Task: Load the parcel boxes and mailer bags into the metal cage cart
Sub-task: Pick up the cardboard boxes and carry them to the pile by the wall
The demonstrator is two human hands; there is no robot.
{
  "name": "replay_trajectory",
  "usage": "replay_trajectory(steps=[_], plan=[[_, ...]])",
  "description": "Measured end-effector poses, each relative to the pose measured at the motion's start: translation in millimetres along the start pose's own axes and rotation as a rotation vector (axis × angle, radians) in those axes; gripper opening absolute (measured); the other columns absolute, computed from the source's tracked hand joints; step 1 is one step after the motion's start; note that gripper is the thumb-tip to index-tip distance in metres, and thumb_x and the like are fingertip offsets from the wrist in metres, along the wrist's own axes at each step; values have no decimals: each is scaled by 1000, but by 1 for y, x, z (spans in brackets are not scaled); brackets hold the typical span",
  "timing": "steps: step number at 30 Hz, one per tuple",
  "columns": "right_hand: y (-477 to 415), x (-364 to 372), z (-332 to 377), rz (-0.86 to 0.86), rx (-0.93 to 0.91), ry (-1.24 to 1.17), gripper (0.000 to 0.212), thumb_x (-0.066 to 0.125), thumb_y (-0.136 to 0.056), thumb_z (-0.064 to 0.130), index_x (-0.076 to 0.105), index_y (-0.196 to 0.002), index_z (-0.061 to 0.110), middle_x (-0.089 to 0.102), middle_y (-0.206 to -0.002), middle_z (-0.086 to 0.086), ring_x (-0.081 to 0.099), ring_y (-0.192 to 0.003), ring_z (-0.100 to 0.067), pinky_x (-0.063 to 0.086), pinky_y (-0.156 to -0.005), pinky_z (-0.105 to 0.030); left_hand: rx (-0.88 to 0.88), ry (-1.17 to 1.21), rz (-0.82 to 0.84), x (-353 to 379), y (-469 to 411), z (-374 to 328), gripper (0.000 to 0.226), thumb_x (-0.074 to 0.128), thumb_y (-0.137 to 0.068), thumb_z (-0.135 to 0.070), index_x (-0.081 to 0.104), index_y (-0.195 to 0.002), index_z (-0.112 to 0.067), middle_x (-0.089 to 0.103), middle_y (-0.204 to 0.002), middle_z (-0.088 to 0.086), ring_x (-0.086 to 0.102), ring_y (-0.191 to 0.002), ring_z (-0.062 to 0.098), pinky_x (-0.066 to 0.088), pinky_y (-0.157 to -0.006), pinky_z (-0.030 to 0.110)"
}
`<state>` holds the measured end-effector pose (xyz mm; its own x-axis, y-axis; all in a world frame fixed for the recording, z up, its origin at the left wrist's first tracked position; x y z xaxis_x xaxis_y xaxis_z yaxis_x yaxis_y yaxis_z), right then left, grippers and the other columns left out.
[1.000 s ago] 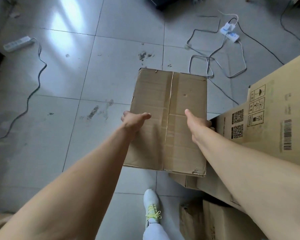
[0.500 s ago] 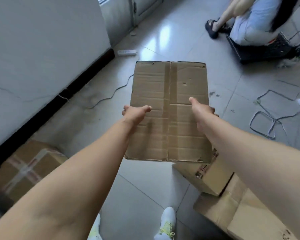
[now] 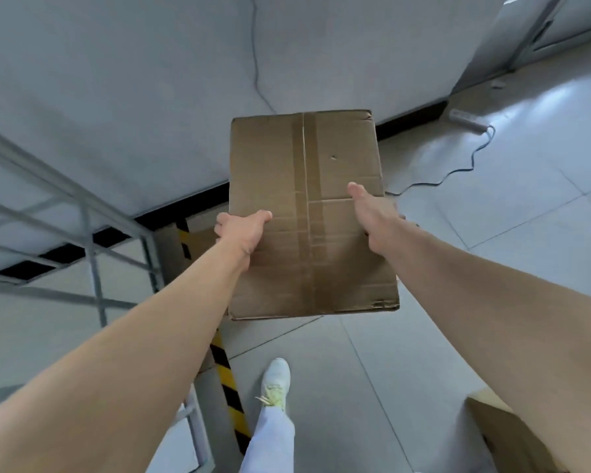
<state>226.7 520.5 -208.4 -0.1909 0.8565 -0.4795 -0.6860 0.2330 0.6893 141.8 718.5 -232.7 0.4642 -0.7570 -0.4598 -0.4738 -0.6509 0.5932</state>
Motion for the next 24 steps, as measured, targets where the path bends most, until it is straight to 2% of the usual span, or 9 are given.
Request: replay_trajectory(steps=[5, 12, 18, 24], plan=[[-5, 123, 28, 152, -11, 86, 97, 49, -75, 73, 31, -147, 11, 33, -147, -8, 36, -128, -37, 32, -103, -44, -153, 108, -71, -74, -77, 45, 93, 72, -78, -42, 20, -146, -6, 32, -149, 12, 38, -132, 31, 33, -105, 43], [-24, 223, 34, 252, -29, 220, 97, 48, -78, 73, 24, -150, 12, 26, -149, -10, 31, -132, -33, 28, -108, -45, -280, 150, -140, -113, -146, 101, 94, 69, -80, -42, 15, -150, -9, 29, -153, 10, 34, -135, 33, 33, -108, 45], [-35, 262, 32, 261, -29, 247, 96, 49, -79, 71, 20, -150, 13, 23, -152, -9, 28, -135, -33, 27, -111, -46, -352, 216, -174, -122, -176, 122, 96, 70, -78, -41, 14, -150, -10, 28, -154, 9, 35, -135, 32, 33, -109, 45], [-42, 262, 28, 343, -1, 213, 97, 49, -81, 69, 14, -153, 13, 21, -157, -6, 30, -138, -34, 27, -112, -48, -370, 249, -62, -115, -185, 135, 95, 73, -75, -43, 20, -149, -14, 36, -149, 10, 38, -133, 31, 32, -112, 47]])
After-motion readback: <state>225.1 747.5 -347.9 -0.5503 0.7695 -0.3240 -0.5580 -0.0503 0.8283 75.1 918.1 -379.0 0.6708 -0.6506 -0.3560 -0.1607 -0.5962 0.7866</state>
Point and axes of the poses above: each hand's wrist, its own y-axis away from the middle knuckle, its own x-axis out of the palm, z = x × y, the point moved 2 cm from there along -y, towards the middle knuckle
